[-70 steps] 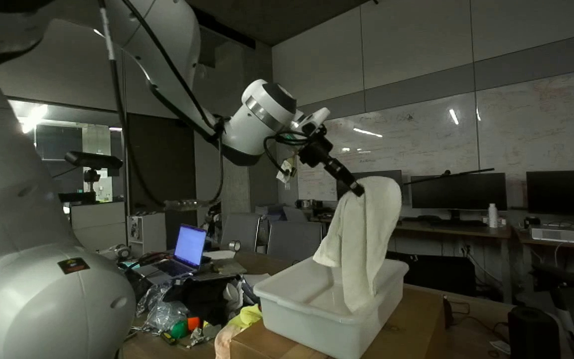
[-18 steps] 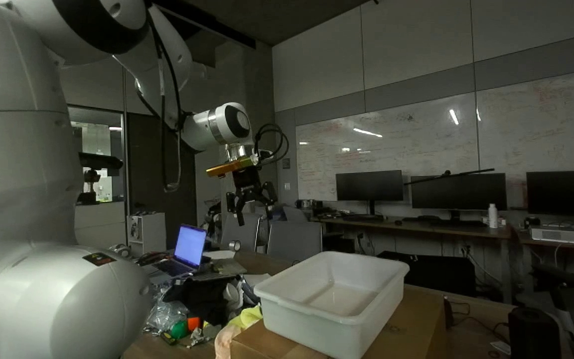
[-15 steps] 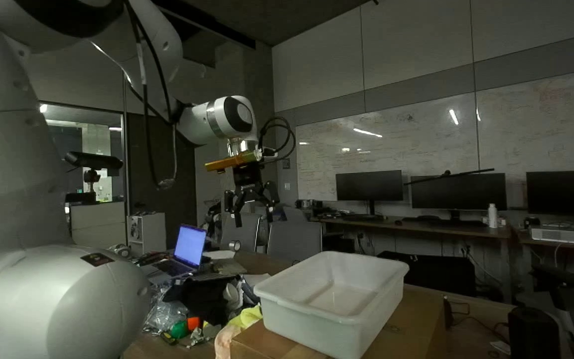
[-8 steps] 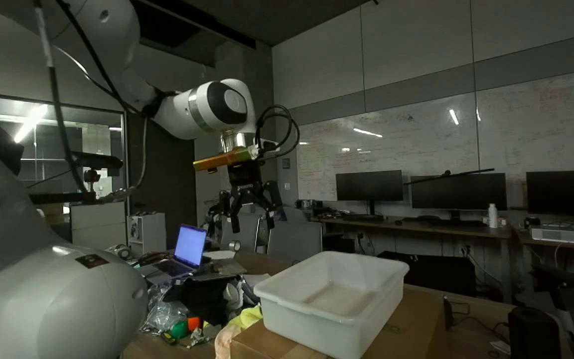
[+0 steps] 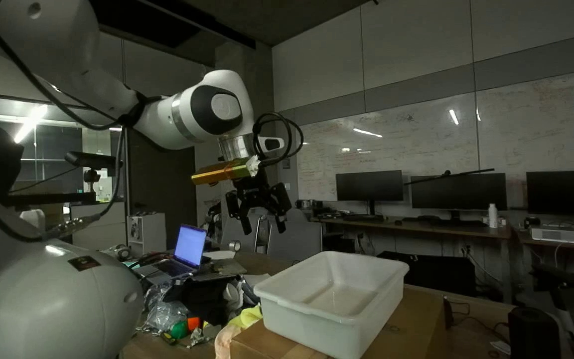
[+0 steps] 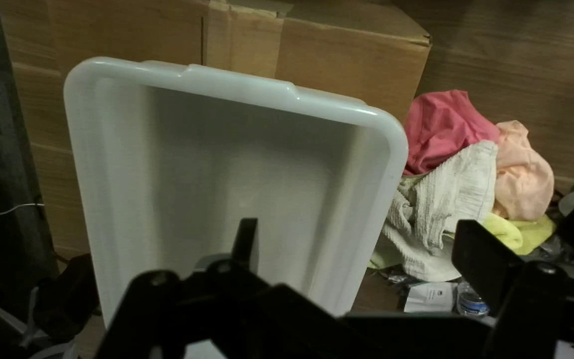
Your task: Remove the clothes from the white bin and put them on the table
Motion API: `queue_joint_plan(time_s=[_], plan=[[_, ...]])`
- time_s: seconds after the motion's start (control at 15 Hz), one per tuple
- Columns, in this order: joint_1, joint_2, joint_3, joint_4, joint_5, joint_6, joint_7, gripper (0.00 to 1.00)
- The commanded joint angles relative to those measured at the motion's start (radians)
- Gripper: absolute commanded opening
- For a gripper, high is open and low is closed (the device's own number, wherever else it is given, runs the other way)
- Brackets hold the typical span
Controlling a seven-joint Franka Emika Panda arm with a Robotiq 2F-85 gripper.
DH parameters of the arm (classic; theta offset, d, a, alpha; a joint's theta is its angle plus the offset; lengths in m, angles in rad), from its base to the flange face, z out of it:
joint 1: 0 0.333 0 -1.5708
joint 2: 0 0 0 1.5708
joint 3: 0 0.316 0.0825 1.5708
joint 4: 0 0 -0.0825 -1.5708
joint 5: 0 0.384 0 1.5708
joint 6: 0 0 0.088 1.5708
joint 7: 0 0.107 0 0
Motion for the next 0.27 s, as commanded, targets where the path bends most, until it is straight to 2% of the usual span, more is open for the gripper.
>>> queue_joint_plan(time_s=[0.0, 0.07, 0.13, 0.2], plan=[[-0.008, -0.073, -0.038, -0.072, 0.031, 0.082, -0.044, 1.0], [-0.007, -0.082, -0.054, -0.083, 0.034, 0.091, -0.061, 1.0], [-0.007, -0.053, -0.065, -0.046, 0.035, 0.088, -0.075, 1.0], [-0.02, -0.041, -0.027, -0.053, 0.02, 0.059, -0.037, 1.0]])
